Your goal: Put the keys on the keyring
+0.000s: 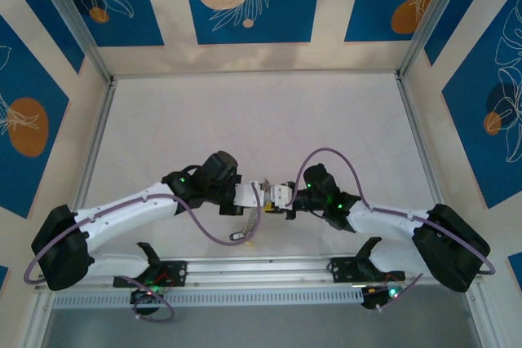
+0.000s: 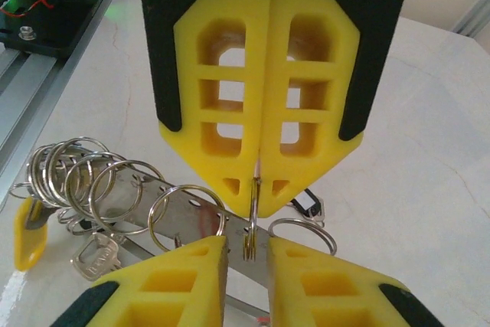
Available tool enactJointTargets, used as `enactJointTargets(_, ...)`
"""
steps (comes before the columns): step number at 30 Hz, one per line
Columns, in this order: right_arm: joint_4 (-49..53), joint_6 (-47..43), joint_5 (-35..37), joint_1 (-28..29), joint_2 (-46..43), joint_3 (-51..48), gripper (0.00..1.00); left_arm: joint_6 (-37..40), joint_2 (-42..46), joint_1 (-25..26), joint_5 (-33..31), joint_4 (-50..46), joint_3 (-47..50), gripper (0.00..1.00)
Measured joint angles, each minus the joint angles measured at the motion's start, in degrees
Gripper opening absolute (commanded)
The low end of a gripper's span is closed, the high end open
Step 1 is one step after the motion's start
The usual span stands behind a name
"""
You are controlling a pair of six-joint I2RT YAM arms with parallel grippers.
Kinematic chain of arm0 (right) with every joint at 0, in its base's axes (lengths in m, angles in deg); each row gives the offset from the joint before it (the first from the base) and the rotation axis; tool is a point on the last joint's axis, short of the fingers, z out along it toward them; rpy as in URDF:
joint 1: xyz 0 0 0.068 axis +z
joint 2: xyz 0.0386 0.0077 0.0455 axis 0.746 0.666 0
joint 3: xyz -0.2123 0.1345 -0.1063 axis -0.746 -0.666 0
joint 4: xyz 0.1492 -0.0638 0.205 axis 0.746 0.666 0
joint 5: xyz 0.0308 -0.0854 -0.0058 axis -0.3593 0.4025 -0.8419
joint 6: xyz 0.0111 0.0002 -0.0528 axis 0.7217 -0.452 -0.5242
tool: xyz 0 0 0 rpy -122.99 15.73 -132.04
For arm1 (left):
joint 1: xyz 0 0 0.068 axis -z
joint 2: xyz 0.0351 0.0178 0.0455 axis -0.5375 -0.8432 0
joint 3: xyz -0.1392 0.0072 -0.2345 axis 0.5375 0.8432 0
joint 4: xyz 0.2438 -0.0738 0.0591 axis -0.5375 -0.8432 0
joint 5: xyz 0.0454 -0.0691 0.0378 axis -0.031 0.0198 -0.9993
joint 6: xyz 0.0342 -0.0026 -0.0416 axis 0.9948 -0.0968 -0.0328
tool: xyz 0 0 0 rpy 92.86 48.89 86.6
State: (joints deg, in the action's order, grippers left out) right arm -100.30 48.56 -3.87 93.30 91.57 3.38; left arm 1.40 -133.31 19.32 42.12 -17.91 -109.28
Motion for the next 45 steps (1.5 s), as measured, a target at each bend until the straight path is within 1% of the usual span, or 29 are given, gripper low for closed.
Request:
enactJointTargets(4, -0.4, 0.7, 0.6, 0.0, 0.0, 0.0, 0.19, -0.6, -0.6, 0.0, 0.2, -0.4, -0.7, 0.00)
enactJointTargets(7, -0.3, 1.4, 1.0, -0.1, -0.1, -0.1, 0.04, -0.9, -1.1, 0.0, 0.2, -0.7, -1.3, 0.00)
enactJointTargets(8, -0.3, 1.5, 1.2, -0.1, -0.2, -0.2, 0.03, -0.9, -1.2, 0.0, 0.2, -0.8, -1.4, 0.00)
enactJointTargets(10, -0.2, 1.8, 1.2, -0.1, -0.2, -0.2, 0.05, -1.0, -1.4, 0.0, 0.2, -0.9, -1.6, 0.00)
enactJointTargets(11, -0.2, 2.0, 1.1, -0.2, -0.2, -0.2, 0.10, -1.1, -1.5, 0.0, 0.2, -1.0, -1.7, 0.00)
enactJointTargets(12, -0.4, 2.2, 1.2, -0.2, -0.2, -0.4, 0.13, -1.1, -1.6, 0.0, 0.2, -1.0, -1.8, 0.00)
enactJointTargets(18, -2.4, 3.6, 0.9, -0.2, -0.3, -1.0, 0.17, -1.1, -1.6, 0.0, 0.7, -0.6, -1.8, 0.00)
enactJointTargets(19, -2.6, 3.7, 0.9, -0.2, -0.3, -1.1, 0.16, -1.1, -1.6, 0.0, 0.7, -0.6, -1.8, 0.00)
enactJointTargets(20, -2.6, 3.8, 0.8, -0.2, -0.4, -1.2, 0.12, -1.1, -1.6, 0.0, 0.8, -0.6, -1.8, 0.00)
enactJointTargets(22, -2.8, 4.1, 0.5, -0.2, -0.5, -1.2, 0.10, -1.1, -1.6, 0.0, 0.8, -0.6, -1.8, 0.00)
enactJointTargets(24, -2.9, 4.5, 0.3, -0.4, -0.5, -1.3, 0.00, -1.1, -1.6, 0.0, 0.8, -0.7, -1.8, 0.00)
enactJointTargets(26, -3.0, 4.7, 0.0, -0.6, -0.5, -1.4, 0.00, -1.1, -1.7, 0.0, 0.8, -0.5, -1.8, 0.00)
enactJointTargets(28, -3.0, 4.9, -0.4, -0.9, -0.5, -1.5, 0.00, -1.1, -1.8, 0.0, 0.8, -0.4, -1.8, 0.12)
enactJointTargets(30, -3.7, 5.0, -0.8, -1.0, -0.6, -1.7, 0.00, -1.4, -1.7, 0.0, 0.8, 0.3, -1.6, 0.18)
enactJointTargets(32, -5.2, 5.4, -1.5, -1.2, -1.0, -2.7, 0.00, -1.7, -1.0, 0.0, 0.8, 1.8, -0.7, 0.21)
enactJointTargets(39, -10.5, 7.0, -4.7, -2.3, -2.8, -4.7, 0.00, -2.8, 5.4, -0.1, 2.1, 8.6, 6.2, 0.22)
enactJointTargets(45, -12.5, 7.6, -5.8, -2.7, -2.8, -4.7, 0.00, -3.7, 5.9, -0.3, 4.0, 12.0, 7.2, 0.20)
